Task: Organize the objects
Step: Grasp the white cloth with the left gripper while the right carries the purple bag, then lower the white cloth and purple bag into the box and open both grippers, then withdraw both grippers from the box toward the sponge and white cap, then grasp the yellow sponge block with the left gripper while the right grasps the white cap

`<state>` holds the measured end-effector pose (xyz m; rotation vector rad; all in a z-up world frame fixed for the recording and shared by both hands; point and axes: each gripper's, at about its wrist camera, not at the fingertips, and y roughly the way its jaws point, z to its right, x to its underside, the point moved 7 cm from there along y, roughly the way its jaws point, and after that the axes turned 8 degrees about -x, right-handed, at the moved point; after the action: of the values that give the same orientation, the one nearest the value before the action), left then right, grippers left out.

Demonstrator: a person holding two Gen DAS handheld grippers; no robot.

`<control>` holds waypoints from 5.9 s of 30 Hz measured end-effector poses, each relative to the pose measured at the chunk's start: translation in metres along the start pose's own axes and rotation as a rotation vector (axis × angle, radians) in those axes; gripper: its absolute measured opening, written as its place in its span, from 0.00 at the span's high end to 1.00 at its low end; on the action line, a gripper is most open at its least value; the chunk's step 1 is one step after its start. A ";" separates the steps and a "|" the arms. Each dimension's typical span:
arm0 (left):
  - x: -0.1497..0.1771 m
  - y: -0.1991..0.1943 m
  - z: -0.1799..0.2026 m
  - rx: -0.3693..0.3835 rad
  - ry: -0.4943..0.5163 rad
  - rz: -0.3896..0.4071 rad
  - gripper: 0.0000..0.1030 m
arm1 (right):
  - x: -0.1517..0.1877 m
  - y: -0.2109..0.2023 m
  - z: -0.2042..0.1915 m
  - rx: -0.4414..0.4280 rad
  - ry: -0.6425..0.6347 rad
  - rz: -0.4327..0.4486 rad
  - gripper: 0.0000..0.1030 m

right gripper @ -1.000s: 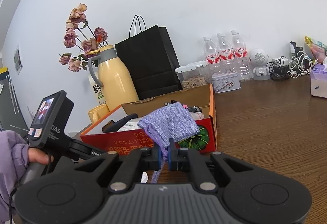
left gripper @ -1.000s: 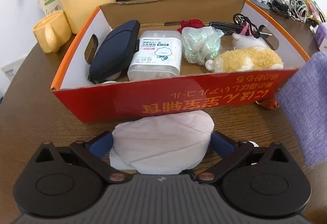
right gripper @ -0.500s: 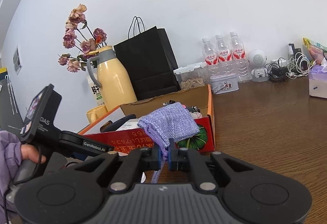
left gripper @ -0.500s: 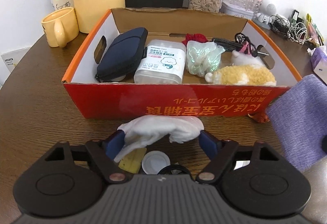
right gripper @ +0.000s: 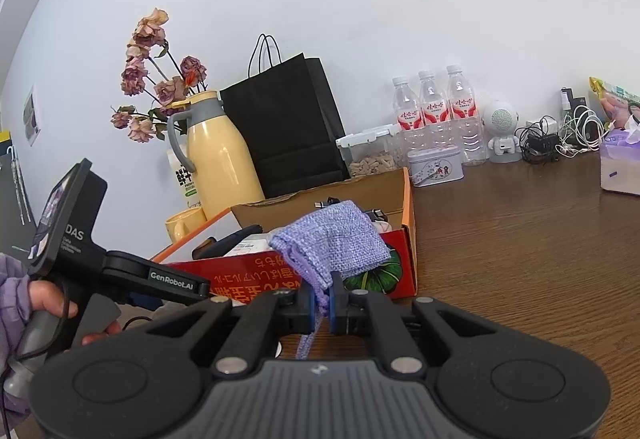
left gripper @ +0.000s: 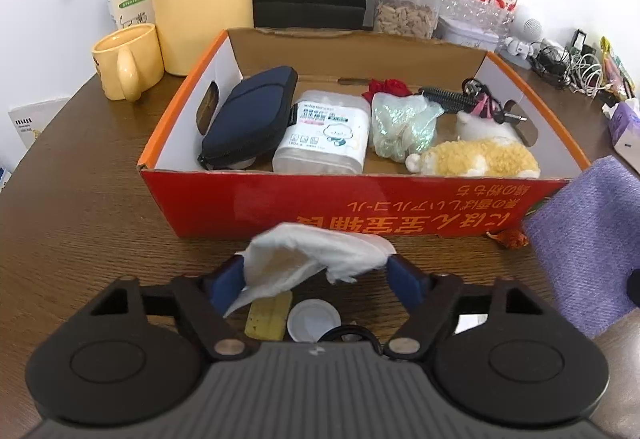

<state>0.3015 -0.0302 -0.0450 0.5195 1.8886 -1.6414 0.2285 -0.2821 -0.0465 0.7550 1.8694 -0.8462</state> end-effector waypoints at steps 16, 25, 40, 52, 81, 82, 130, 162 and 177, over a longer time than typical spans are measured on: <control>-0.007 -0.070 -0.018 0.032 0.003 0.157 0.26 | -0.013 -0.012 -0.012 -0.030 -0.034 0.042 0.95; -0.049 -0.092 -0.010 0.028 -0.036 0.273 0.26 | -0.060 0.009 -0.039 -0.079 -0.038 0.091 0.95; -0.120 -0.012 0.010 -0.053 -0.130 0.293 0.26 | -0.080 0.143 0.001 -0.005 0.087 0.052 0.95; -0.111 0.016 0.016 -0.124 -0.117 0.299 0.00 | -0.068 0.156 0.010 0.127 -0.036 -0.023 0.65; -0.053 -0.070 -0.041 -0.064 -0.160 0.414 0.00 | -0.042 0.056 -0.032 0.174 -0.238 0.037 0.00; -0.048 -0.073 -0.044 -0.061 -0.155 0.417 0.00 | -0.038 0.052 -0.032 0.175 -0.244 0.026 0.00; 0.014 0.019 -0.100 0.081 -0.070 0.194 0.00 | 0.041 0.070 -0.027 0.067 -0.208 -0.347 0.19; 0.036 0.005 -0.070 0.217 0.051 0.177 0.34 | 0.043 0.101 -0.045 0.041 -0.245 -0.390 0.74; 0.037 0.000 -0.068 0.161 0.085 0.216 0.42 | 0.043 0.101 -0.045 0.041 -0.252 -0.390 0.74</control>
<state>0.2619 0.0340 -0.0637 0.8419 1.6995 -1.6572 0.2684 -0.1813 -0.0946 0.2892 1.7989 -1.1694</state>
